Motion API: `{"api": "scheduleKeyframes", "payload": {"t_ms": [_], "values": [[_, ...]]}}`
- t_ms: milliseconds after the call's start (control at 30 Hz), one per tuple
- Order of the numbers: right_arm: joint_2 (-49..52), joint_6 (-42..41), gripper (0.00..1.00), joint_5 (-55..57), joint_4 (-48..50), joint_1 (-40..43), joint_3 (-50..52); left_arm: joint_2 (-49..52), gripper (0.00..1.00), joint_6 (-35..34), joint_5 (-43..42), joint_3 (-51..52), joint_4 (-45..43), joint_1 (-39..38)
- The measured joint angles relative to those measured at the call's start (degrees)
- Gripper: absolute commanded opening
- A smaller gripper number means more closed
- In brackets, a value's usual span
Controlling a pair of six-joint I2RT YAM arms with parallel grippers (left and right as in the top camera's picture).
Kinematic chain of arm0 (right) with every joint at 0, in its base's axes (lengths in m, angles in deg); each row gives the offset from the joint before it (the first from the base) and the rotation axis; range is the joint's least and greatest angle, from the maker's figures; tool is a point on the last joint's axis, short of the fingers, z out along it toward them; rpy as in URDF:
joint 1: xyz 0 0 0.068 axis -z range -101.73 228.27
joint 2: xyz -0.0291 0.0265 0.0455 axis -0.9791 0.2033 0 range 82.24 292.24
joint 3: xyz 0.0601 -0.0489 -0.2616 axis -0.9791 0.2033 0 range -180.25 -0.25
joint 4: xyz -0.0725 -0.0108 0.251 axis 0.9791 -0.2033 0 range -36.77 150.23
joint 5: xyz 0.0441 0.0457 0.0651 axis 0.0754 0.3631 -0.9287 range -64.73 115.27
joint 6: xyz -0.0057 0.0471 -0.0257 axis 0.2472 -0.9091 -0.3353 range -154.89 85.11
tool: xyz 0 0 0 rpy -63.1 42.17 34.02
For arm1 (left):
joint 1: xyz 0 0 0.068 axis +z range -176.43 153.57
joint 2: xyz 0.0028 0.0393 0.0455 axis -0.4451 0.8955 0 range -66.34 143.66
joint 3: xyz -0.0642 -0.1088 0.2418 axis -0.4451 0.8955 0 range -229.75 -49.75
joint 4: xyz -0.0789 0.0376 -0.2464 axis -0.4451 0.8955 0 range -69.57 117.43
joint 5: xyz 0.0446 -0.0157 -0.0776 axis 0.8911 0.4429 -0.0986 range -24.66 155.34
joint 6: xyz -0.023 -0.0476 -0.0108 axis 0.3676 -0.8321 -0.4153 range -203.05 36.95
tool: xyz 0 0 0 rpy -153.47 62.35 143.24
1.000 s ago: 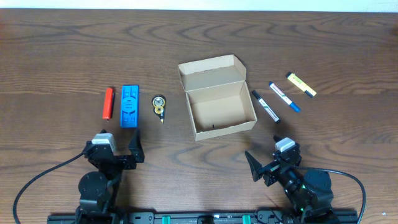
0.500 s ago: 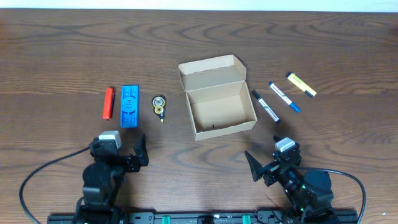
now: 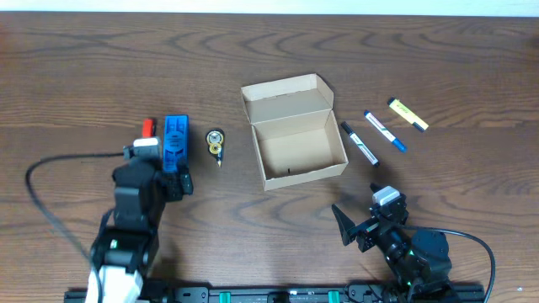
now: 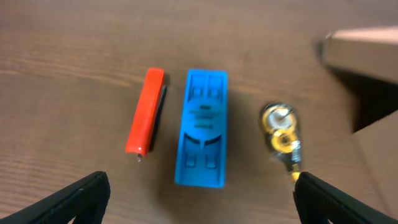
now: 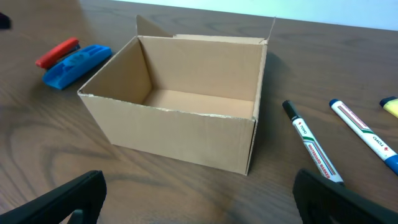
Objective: Pack container
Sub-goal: 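Move the left gripper over the blue whiteboard duster and lower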
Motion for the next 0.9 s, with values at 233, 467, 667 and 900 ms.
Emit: {"api": "scheduleKeyframes", "payload": {"t_ms": [233,467,667,900], "values": [[0.0,0.0,0.99,0.0,0.0,0.0,0.0,18.3,0.95,0.9,1.8,-7.3,0.0,0.0],[0.0,0.0,0.99,0.0,0.0,0.0,0.0,28.3,0.95,0.9,2.0,-12.4,-2.4,0.0],[0.0,0.0,0.99,0.0,0.0,0.0,0.0,30.4,0.95,0.9,1.2,-12.5,-6.0,0.0],[0.0,0.0,0.99,0.0,0.0,0.0,0.0,36.9,0.95,1.0,-1.1,-12.6,-8.6,0.0]]}}
